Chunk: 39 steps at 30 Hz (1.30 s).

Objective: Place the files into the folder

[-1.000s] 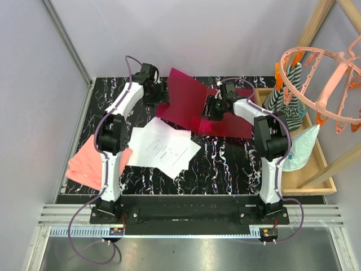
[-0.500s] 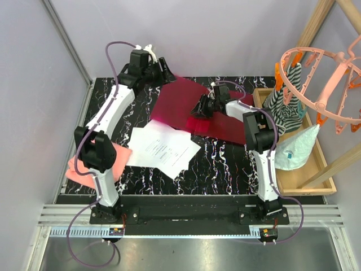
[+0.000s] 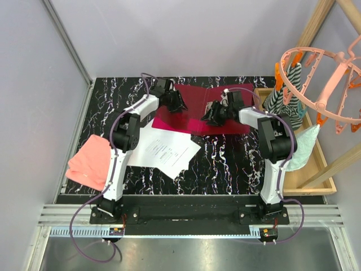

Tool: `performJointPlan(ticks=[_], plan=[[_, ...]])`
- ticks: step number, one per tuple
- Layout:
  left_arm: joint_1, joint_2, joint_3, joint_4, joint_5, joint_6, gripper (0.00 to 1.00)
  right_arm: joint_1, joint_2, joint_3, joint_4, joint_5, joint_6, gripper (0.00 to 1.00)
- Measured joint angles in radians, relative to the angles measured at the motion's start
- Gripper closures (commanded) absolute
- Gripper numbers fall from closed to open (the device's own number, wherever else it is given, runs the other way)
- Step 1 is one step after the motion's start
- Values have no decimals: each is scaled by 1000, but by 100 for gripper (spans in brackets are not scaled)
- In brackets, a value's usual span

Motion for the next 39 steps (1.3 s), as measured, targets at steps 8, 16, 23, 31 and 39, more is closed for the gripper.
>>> performJointPlan(ticks=[8,16,23,31,39], plan=[[68,-2,-18,24,0,0,56,-135,-61,-156,-5,26,3,50],[88,2,-10,17,7,-3,55,-131,-64,-154,-14,55,39,50],[87,4,58,-3,52,-27,53,-115,-45,-94,-59,84,14,50],[2,4,63,121,119,-120,64,-113,63,44,-40,69,43,67],[-78,46,32,158,148,-149,69,-112,144,120,25,13,80,74]])
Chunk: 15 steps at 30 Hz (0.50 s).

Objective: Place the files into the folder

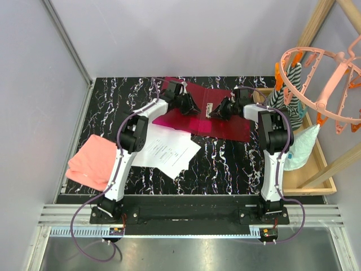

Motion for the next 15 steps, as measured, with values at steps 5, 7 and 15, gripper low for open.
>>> performJointPlan(ticks=[5,7,15], plan=[[16,11,-32,-39,-18,8,69,0,10,6,39,-36,14,73],[20,11,-32,-42,-21,13,69,0,18,15,51,-47,18,73],[25,11,-32,-47,-26,18,69,0,40,30,91,-84,26,74]])
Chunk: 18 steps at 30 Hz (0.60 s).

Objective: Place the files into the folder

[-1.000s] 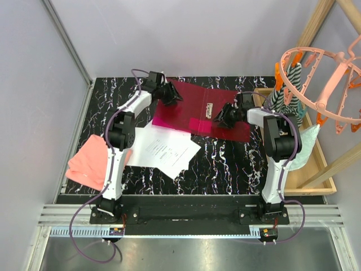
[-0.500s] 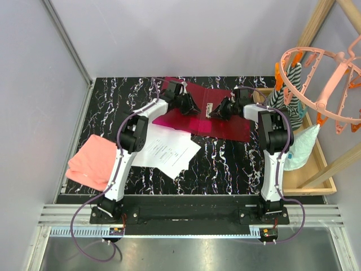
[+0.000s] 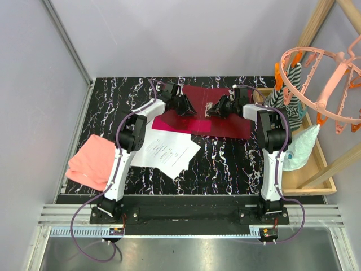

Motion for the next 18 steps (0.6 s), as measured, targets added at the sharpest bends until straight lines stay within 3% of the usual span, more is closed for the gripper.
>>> performJointPlan(ticks=[7,18], plan=[[0,0,0,0,0,6,69,1,0,-2,6,-7,-2,80],[0,0,6,-13,1,13,68,2,5,-12,6,-11,-9,80]])
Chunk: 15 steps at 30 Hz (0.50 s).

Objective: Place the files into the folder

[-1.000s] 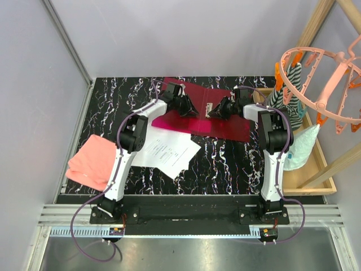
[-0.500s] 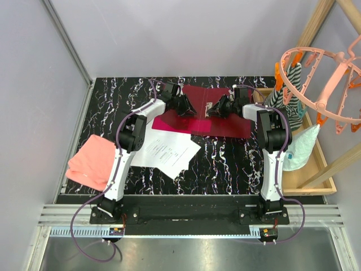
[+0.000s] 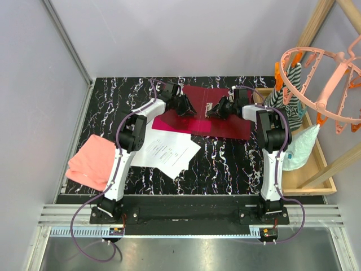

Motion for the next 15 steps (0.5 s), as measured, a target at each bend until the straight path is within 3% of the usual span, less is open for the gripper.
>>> performJointPlan(ticks=[7,10,15], plan=[[0,0,5,-11,0,11,68,7,3,-13,14,-7,-1,83],[0,0,5,-13,0,15,67,9,3,-19,21,-7,-2,98],[-5,0,5,-14,3,17,67,10,3,-24,35,-13,-5,100]])
